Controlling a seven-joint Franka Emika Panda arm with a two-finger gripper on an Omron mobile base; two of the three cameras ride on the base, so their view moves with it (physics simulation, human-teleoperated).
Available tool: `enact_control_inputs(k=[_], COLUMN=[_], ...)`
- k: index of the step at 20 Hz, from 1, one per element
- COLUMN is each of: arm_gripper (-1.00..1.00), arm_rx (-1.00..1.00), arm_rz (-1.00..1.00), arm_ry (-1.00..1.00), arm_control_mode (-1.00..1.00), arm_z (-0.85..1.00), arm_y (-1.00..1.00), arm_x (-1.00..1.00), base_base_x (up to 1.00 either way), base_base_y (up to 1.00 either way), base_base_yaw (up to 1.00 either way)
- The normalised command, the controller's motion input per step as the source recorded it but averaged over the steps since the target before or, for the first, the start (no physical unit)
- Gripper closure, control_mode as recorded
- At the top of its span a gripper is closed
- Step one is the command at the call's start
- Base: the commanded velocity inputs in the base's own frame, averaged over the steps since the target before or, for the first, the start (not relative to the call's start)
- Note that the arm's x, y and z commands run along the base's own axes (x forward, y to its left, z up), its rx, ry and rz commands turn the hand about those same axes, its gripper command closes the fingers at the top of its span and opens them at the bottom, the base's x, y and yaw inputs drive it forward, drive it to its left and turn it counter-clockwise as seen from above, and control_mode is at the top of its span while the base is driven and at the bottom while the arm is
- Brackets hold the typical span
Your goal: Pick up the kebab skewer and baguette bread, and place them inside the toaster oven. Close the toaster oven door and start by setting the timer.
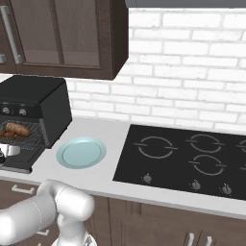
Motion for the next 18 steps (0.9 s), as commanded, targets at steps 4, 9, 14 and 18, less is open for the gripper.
enact_control_inputs(k=[4, 9, 14, 18], arm_gripper=[-1.0, -1.0, -1.0, -1.0], arm_rx=[0.01, 0.01, 0.01, 0.01], arm_rz=[0.0, 0.0, 0.0, 0.0], arm_ry=[0.0, 0.0, 0.0, 0.0], arm_control_mode=[-1.0, -1.0, -1.0, -1.0], arm_z=[0.0, 0.0, 0.0, 0.0], arm_y=[0.0, 0.0, 0.0, 0.0], arm_x=[0.29, 0.32, 0.33, 0.33], base_base_x=[0.0, 0.0, 0.0, 0.0], base_base_y=[0.0, 0.0, 0.0, 0.0], base_base_yaw=[0.0, 0.0, 0.0, 0.0])
